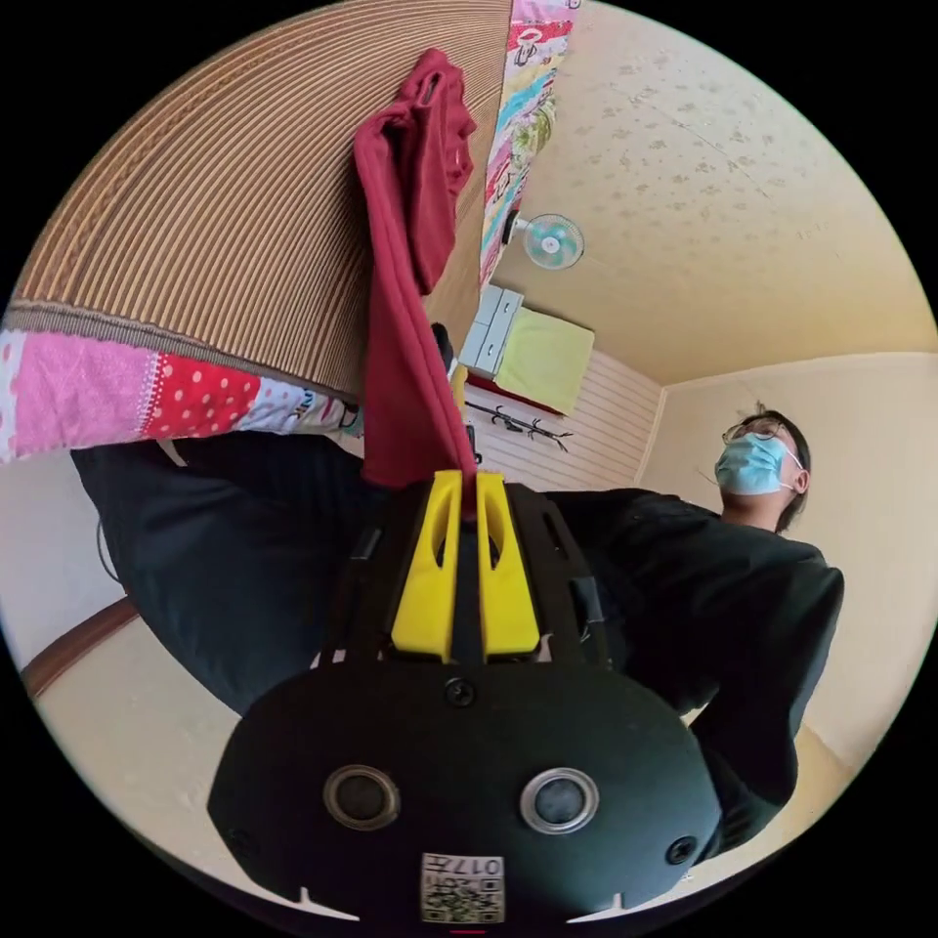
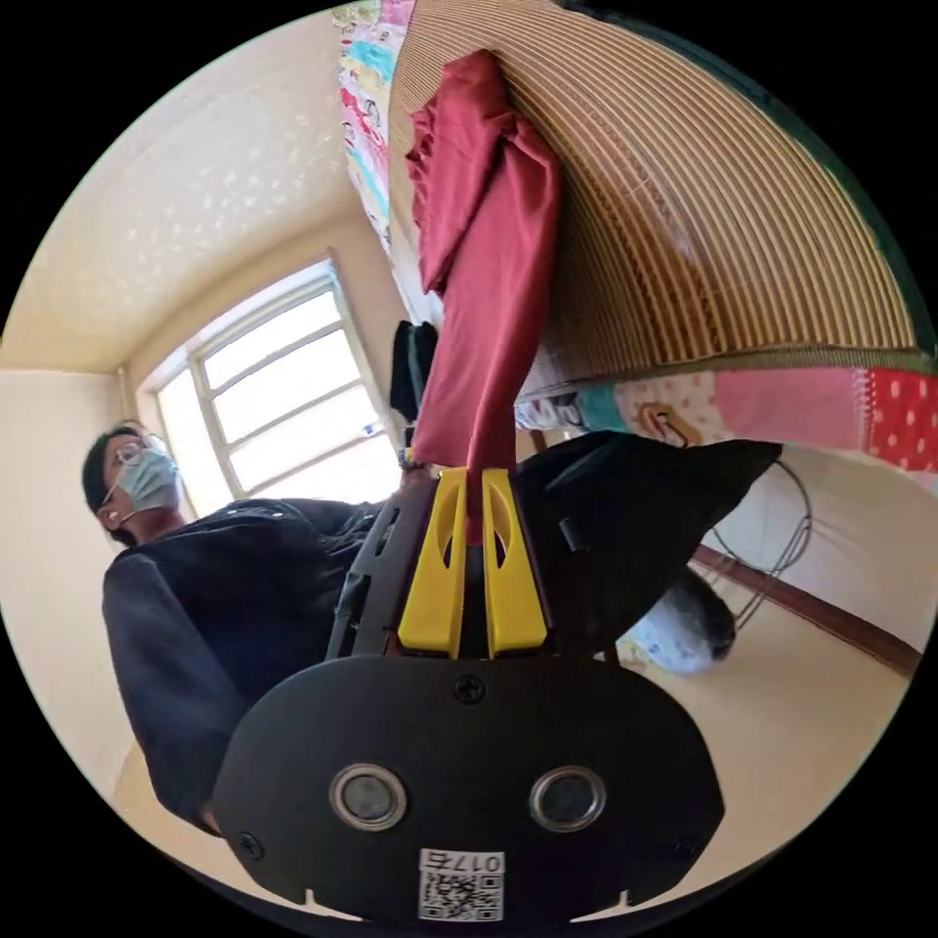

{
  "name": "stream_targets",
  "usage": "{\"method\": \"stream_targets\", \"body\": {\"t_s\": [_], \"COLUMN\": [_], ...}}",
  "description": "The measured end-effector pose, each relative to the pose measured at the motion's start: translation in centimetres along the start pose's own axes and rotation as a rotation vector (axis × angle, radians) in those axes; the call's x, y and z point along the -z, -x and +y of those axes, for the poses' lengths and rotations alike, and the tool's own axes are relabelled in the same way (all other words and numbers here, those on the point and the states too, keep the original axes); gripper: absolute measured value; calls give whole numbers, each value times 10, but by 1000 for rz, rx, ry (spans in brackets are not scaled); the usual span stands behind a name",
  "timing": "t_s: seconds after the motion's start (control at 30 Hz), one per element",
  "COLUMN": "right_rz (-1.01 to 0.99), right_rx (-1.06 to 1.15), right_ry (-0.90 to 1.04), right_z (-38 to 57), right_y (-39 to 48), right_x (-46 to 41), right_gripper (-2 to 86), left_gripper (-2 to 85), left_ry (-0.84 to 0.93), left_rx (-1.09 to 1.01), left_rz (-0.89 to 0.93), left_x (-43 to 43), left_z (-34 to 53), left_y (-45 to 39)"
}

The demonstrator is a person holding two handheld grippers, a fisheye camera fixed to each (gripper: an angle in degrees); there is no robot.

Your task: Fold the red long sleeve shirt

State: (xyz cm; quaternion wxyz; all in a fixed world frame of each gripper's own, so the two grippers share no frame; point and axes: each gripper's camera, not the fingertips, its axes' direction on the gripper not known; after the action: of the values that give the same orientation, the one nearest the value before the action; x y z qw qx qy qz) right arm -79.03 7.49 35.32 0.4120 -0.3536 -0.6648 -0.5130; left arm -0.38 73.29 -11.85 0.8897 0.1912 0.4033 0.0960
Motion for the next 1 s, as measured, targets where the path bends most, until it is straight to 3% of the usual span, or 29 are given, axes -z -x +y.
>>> {"method": "stream_targets", "body": {"t_s": [0.1,0.27,0.33,0.4,0.47,0.63,0.87,1.0], "right_rz": [-211,-517,-563,-451,-182,180,743,775], "right_rx": [-16,-29,-8,-47,-126,-129,38,34], "right_ry": [-234,-912,-1047,-1018,-840,-423,-362,-302], "right_z": [40,57,40,7,-38,-98,-143,-172], "right_y": [1,2,5,12,29,57,111,96], "right_x": [16,12,7,1,-18,-85,-151,-168], "right_gripper": [22,8,7,8,13,52,132,111], "left_gripper": [32,31,29,27,26,24,23,22], "left_ry": [-244,-522,-595,-599,-554,-508,-520,-547], "left_rx": [-20,7,36,75,90,82,147,185], "left_rz": [195,227,248,227,173,198,124,108], "left_x": [27,49,55,56,51,45,66,74], "left_z": [12,-17,-39,-74,-97,-132,-133,-124], "left_y": [-5,-8,-4,-7,-16,-42,-57,-60]}}
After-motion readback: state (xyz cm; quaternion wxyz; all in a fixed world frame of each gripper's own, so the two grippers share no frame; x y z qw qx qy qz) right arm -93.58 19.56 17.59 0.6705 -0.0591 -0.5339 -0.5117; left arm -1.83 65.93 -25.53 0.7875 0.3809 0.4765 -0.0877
